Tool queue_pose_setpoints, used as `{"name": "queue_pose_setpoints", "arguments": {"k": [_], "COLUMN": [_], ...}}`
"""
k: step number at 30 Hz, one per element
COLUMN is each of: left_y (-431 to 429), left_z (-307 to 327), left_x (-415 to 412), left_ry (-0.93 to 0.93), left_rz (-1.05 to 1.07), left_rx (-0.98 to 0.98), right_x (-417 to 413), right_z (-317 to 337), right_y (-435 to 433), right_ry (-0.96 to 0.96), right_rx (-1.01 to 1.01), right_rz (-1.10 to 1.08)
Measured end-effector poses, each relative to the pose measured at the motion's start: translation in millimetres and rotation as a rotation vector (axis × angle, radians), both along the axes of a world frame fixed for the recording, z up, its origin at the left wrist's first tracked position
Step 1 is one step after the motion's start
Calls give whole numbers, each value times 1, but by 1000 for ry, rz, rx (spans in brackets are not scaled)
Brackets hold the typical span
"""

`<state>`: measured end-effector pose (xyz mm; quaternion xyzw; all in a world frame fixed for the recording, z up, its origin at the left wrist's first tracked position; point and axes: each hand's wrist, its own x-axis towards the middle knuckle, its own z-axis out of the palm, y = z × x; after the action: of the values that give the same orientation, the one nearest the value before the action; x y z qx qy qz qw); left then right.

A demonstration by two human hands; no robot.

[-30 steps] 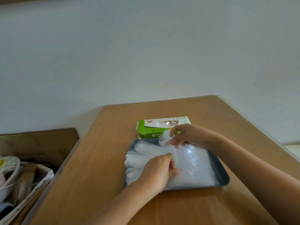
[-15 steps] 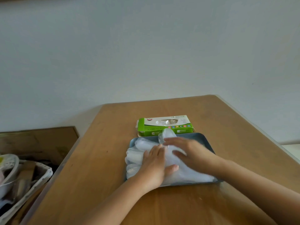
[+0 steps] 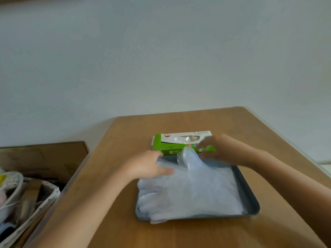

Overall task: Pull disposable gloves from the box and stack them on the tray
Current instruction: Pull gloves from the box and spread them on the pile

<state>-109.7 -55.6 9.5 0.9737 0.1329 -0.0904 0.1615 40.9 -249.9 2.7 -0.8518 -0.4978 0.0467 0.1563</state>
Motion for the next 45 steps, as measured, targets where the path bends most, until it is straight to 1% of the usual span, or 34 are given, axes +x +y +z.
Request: {"name": "queue_pose_setpoints", "arguments": {"k": [2, 3, 6, 9, 12, 14, 16, 20, 22, 25, 31, 34, 35, 36, 39, 40, 41, 42, 44, 45], "left_y": [17, 26, 42, 48, 53, 57, 60, 63, 65, 68, 70, 68, 68, 68, 70, 70, 71, 69, 68, 68], "left_z": [4, 3, -11, -33, -52, -60, -66, -71, -73, -75, -75, -74, -75, -75, -76, -76, -77, -76, -76, -75], "left_x": [25, 38, 73, 93, 98, 98, 99, 99, 98, 98, 99, 98, 98, 98, 98, 98, 98, 97, 96, 96], "left_ry": [-125, -165, -210, -186, -172, -192, -216, -253, -266, -279, -270, -278, -276, -273, -269, -266, -268, -271, -268, -260], "left_rz": [68, 87, 127, 126, 102, 90, 79, 84, 92, 103, 103, 98, 98, 97, 104, 104, 109, 109, 101, 88], "left_rx": [-70, -83, -134, -177, -212, -242, -248, -274, -301, -345, -364, -359, -360, -361, -364, -366, -374, -380, -370, -369], "right_x": [23, 32, 50, 60, 66, 70, 73, 75, 75, 78, 79, 79, 77, 77, 74, 71, 68, 64, 55, 53], "right_z": [4, 2, -11, -26, -34, -42, -49, -53, -52, -50, -48, -48, -47, -46, -45, -42, -40, -34, -15, -4], "right_y": [31, 47, 84, 101, 101, 95, 89, 84, 84, 80, 83, 85, 85, 84, 83, 82, 82, 80, 72, 67], "right_ry": [-37, -45, -46, -11, -43, -26, 35, 27, 33, 149, 232, 364, 424, 441, 295, 290, 333, 433, 723, 865], "right_rx": [115, 122, 46, -25, -24, 48, 130, 104, 138, 295, 377, 482, 498, 499, 426, 469, 554, 681, 995, 1113], "right_rz": [-23, -27, -41, -24, 18, 5, -22, 2, -6, -68, -130, -196, -194, -181, -160, -168, -181, -202, -199, -164]}}
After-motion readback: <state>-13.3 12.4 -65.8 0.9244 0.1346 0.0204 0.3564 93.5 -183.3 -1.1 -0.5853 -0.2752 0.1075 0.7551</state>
